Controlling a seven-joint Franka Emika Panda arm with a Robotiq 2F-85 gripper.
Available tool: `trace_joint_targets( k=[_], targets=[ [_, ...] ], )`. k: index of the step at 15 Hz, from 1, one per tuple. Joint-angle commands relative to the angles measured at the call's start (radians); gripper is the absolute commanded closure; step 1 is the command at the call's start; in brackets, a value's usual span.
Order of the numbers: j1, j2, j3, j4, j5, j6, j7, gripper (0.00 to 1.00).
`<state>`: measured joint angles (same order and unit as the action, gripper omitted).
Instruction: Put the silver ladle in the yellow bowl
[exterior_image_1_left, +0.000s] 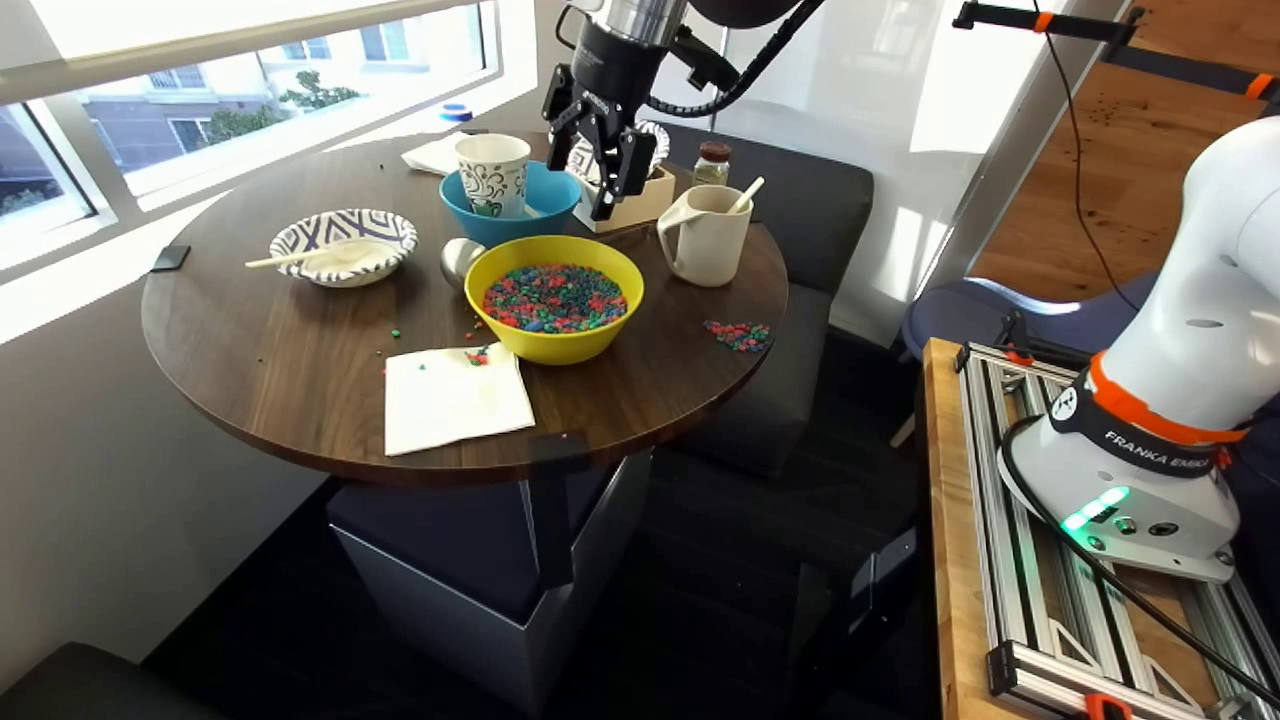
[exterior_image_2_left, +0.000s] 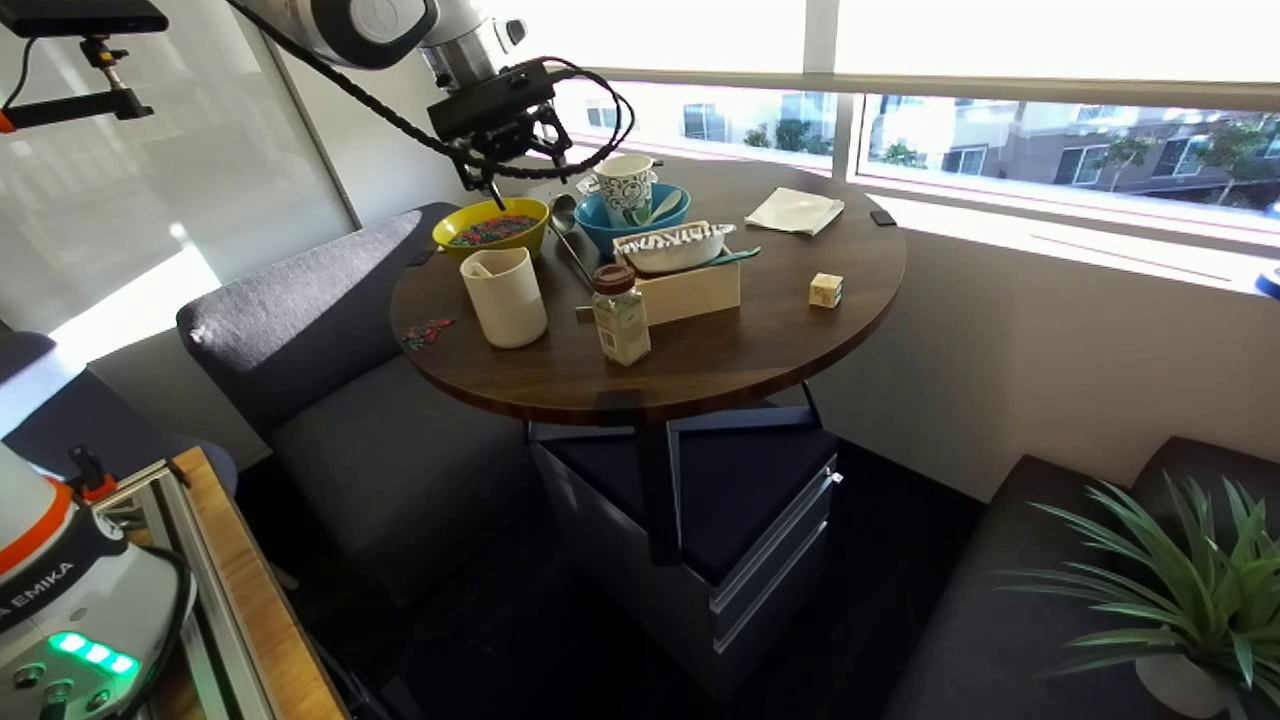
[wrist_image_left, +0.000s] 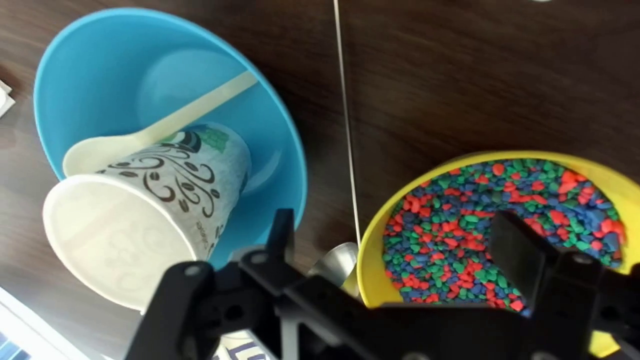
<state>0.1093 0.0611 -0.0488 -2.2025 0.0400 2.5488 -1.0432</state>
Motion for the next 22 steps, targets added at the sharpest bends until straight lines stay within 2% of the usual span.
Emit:
trace_joint_targets(
  k=[1,3,7,9,12,22],
  targets=[
    [-0.055,0.011,0.022,0.029,-0.067,-0.079,0.016,0.00],
    [-0.075,0.020,0.015,0.048,-0.109,-0.148,0.036,0.00],
    [-0.093,0.043,0.026,0.081,-0.104,-0.312,0.032,0.00],
    [-0.091,0.065,0.032,0.082,-0.104,-0.271,0.071,0.00],
    [-0.089,0.109,0.034,0.084,-0.149,-0.180,0.200,0.00],
    [-0.138,0.253,0.057,0.179,-0.130,-0.176,0.170,0.02]
  ],
)
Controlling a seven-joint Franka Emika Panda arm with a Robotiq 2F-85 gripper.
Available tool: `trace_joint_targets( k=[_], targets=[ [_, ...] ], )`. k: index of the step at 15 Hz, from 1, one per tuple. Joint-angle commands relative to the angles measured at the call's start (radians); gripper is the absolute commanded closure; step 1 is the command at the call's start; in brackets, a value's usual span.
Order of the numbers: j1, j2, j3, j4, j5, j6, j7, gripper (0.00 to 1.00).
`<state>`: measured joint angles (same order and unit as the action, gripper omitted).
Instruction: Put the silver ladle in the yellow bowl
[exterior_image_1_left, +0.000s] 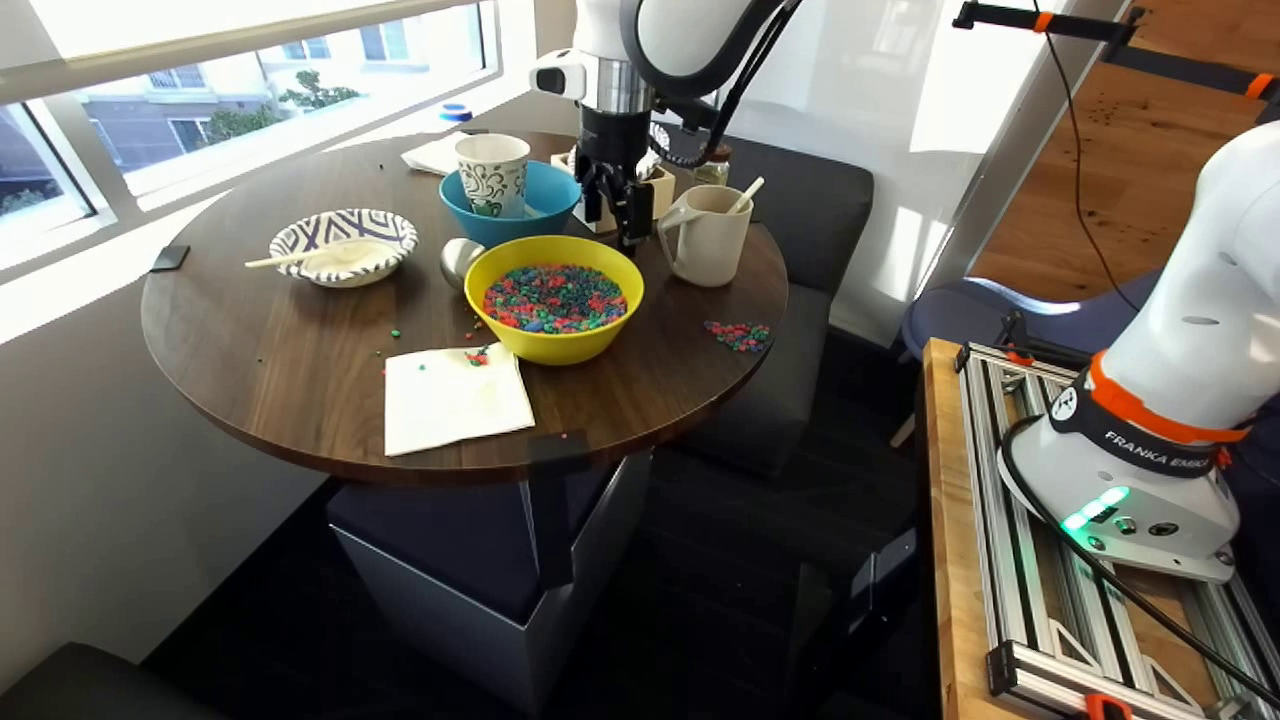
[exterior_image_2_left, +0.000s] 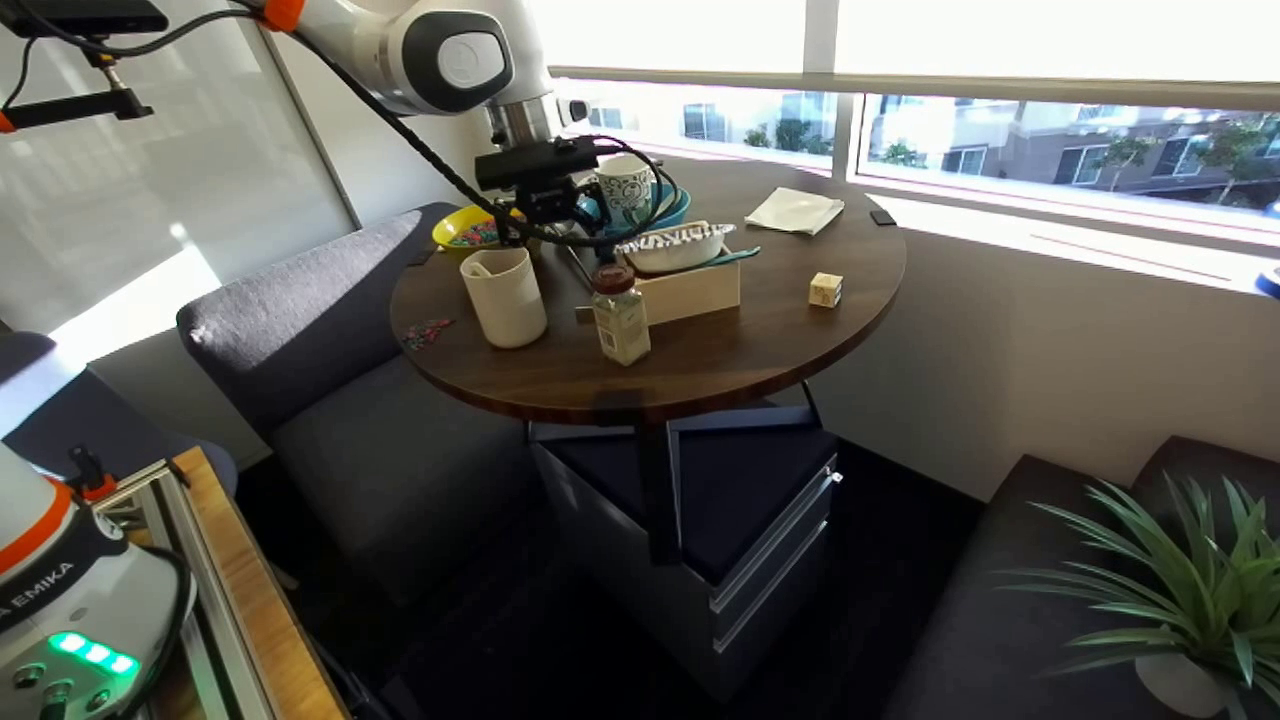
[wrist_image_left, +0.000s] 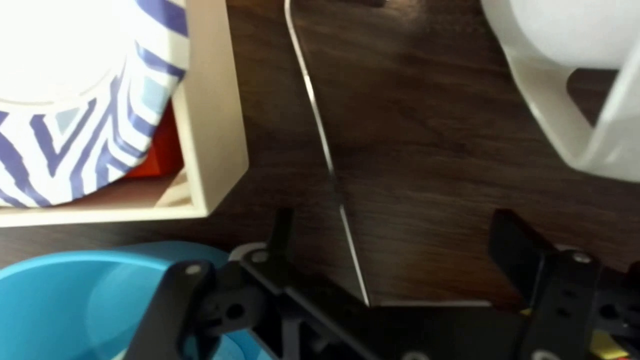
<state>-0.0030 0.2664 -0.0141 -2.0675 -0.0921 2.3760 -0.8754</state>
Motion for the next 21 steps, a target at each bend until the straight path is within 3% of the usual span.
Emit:
trace_joint_targets(
  k=[1,4,5,6,8,12,14,16,20,21],
  targets=[
    [-0.032,0.061,0.024,0.055,0.003,-0.004,0.003,0.02],
    [-0.045,0.090,0.031,0.086,0.007,-0.012,0.003,0.10],
    [-0.048,0.098,0.033,0.099,0.009,-0.016,0.005,0.26],
    [-0.051,0.101,0.035,0.107,0.010,-0.017,0.006,0.35],
    [-0.054,0.109,0.036,0.122,0.007,-0.028,0.009,0.43],
    [-0.056,0.105,0.035,0.132,-0.001,-0.040,0.012,0.76],
    [-0.061,0.087,0.042,0.124,0.016,-0.032,0.007,0.38],
    [-0.063,0.056,0.045,0.113,0.024,-0.023,0.007,0.32],
    [-0.046,0.010,0.018,0.098,-0.044,-0.053,0.056,0.02],
    [-0.045,0.011,0.014,0.098,-0.059,-0.068,0.069,0.00]
  ],
)
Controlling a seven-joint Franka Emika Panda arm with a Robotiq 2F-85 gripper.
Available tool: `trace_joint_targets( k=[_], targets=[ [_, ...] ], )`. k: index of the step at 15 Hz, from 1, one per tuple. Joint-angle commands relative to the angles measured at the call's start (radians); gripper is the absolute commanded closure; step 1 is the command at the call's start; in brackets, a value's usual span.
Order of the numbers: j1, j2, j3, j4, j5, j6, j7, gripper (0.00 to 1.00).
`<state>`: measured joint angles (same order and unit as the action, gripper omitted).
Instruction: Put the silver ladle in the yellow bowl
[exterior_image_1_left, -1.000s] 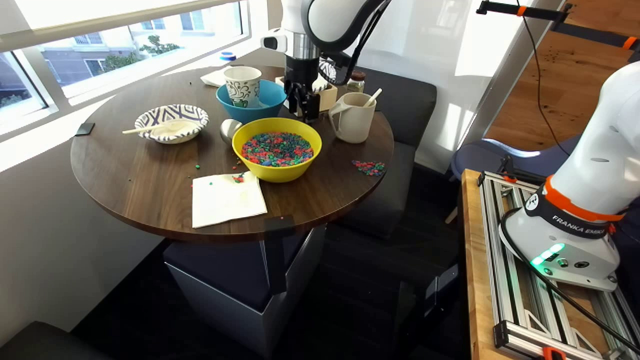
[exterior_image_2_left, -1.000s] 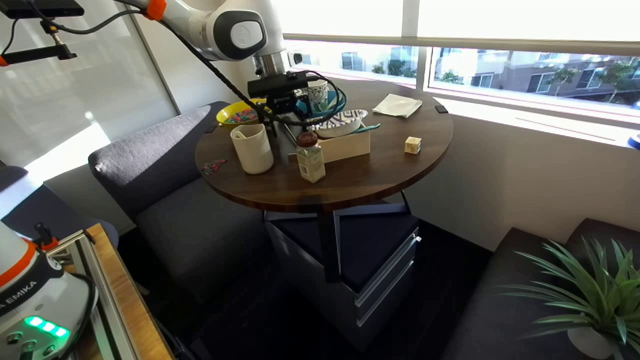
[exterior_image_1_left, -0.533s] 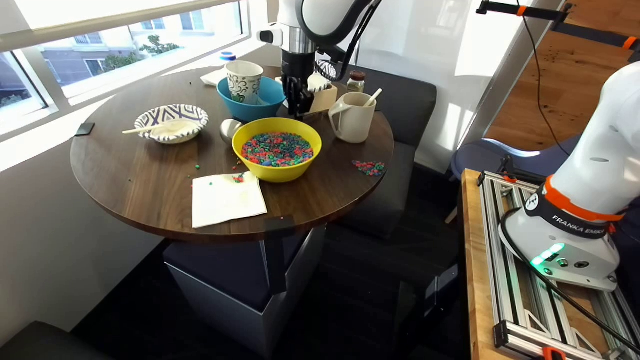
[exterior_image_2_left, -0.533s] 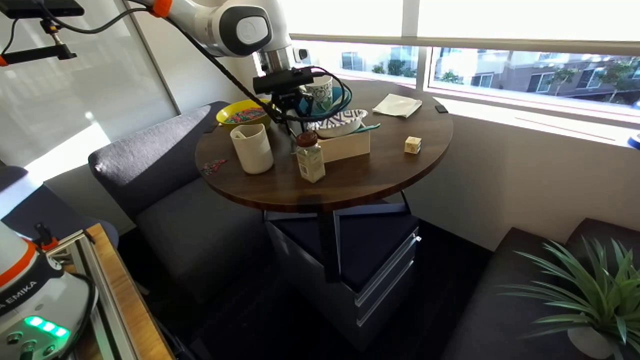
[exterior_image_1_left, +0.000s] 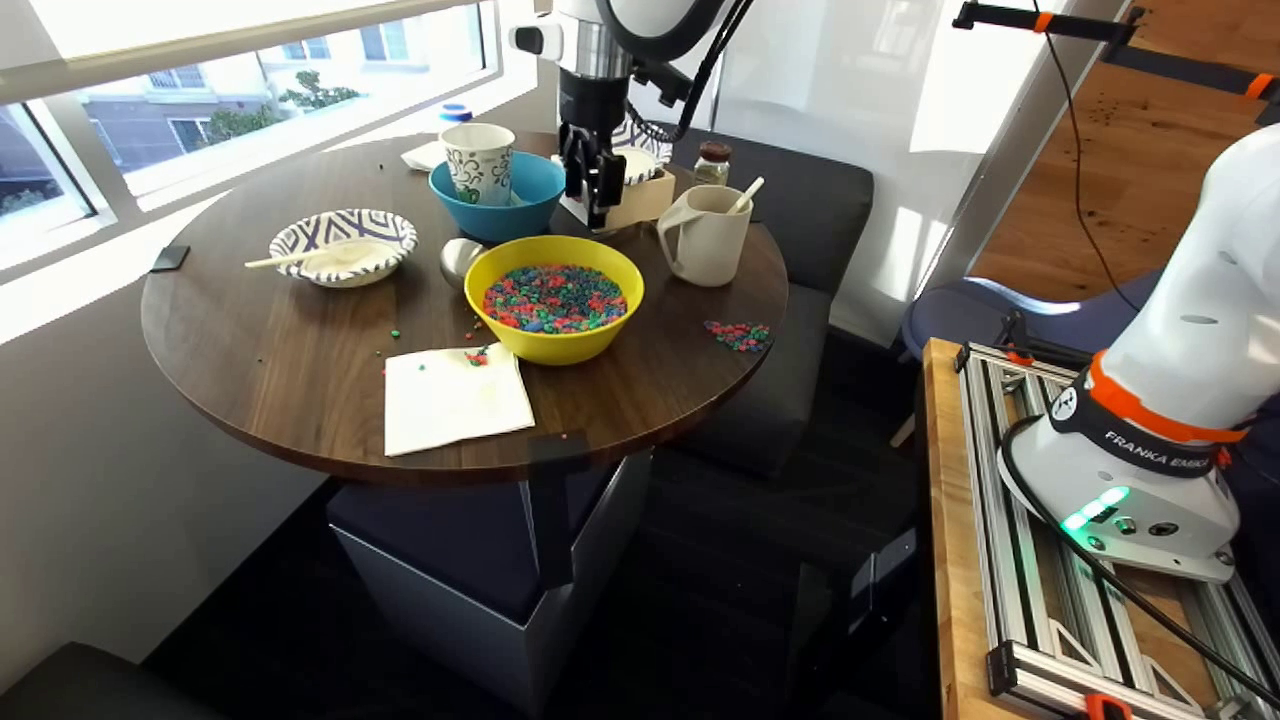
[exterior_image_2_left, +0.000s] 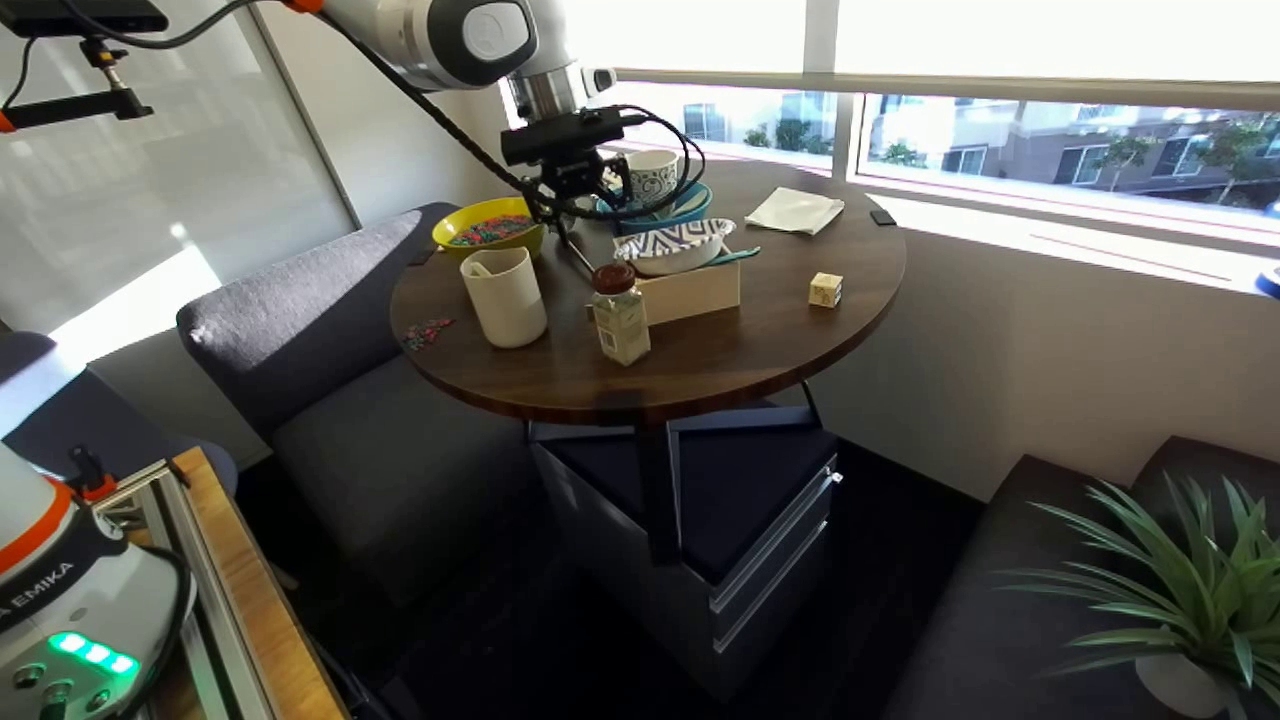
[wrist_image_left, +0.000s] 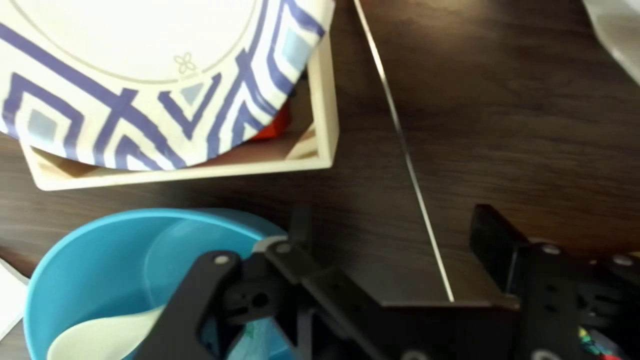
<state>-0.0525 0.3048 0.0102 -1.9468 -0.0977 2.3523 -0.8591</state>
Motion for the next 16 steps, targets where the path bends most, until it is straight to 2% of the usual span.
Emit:
trace_joint_targets(
  k=[1,4,12,16],
  targets=[
    [0.004,-0.025,-0.011,-0.022,-0.060,-0.056,0.065,0.00],
    [0.002,-0.012,-0.004,-0.020,-0.057,-0.090,0.069,0.00],
    [-0.004,-0.039,0.025,-0.040,-0.019,-0.053,0.024,0.00],
    [0.004,-0.051,0.031,-0.047,-0.037,-0.055,0.033,0.00]
  ],
)
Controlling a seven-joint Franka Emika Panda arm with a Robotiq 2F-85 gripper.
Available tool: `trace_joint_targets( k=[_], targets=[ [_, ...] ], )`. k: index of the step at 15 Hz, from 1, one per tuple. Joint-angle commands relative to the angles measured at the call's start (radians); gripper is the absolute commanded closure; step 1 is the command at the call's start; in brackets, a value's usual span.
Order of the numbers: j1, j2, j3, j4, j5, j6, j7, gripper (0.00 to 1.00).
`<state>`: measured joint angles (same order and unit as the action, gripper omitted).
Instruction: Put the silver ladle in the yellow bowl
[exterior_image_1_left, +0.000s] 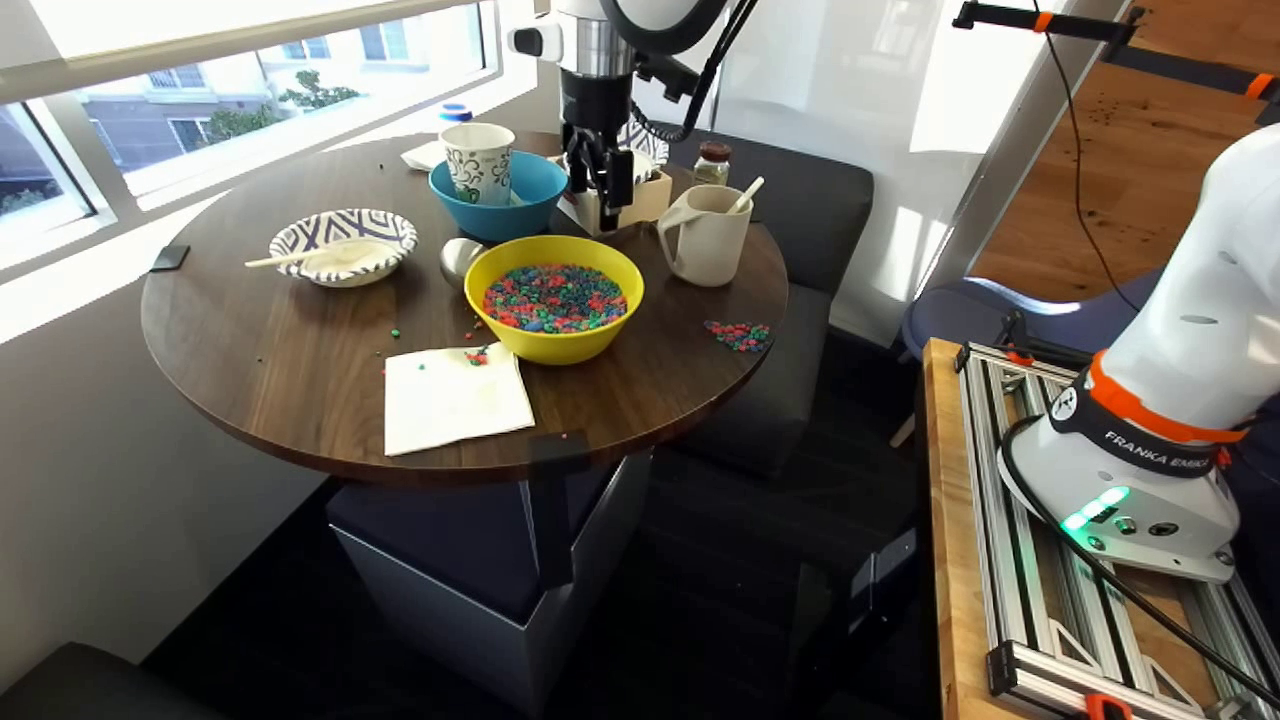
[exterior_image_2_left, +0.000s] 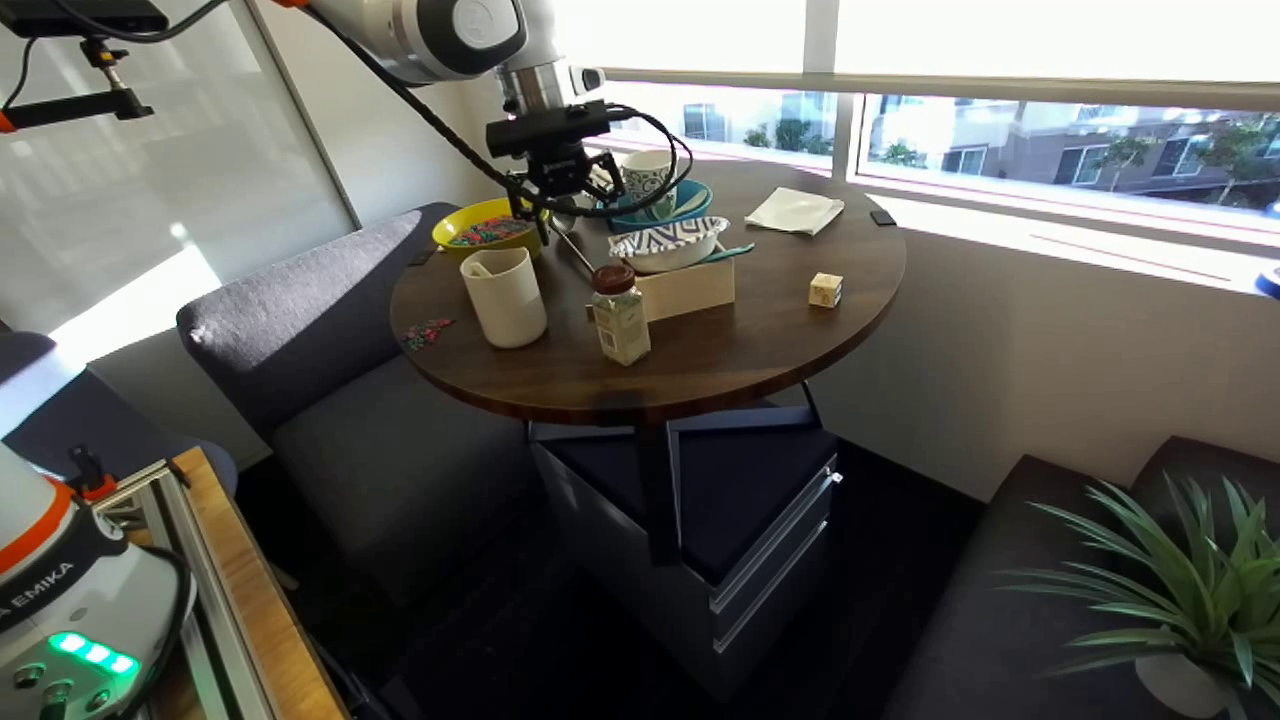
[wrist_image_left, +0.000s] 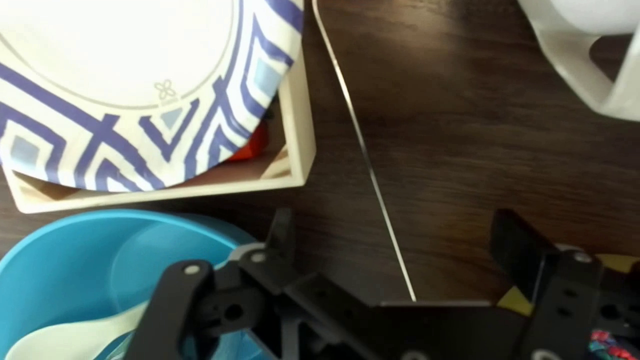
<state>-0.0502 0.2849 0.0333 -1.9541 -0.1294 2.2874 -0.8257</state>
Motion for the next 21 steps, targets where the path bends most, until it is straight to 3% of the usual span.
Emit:
trace_joint_targets(
  k=[1,4,9,19,21],
  targets=[
    [0.004,-0.030,0.009,-0.036,-0.011,-0.010,-0.001,0.00],
    [0.012,-0.006,0.002,-0.027,-0.041,-0.046,0.012,0.00],
    [-0.004,0.031,0.012,-0.027,0.005,-0.001,0.000,0.00],
    [-0.011,0.126,-0.024,0.036,-0.046,0.050,0.052,0.00],
    [-0.014,0.147,-0.025,0.058,-0.041,0.039,0.051,0.26]
  ],
)
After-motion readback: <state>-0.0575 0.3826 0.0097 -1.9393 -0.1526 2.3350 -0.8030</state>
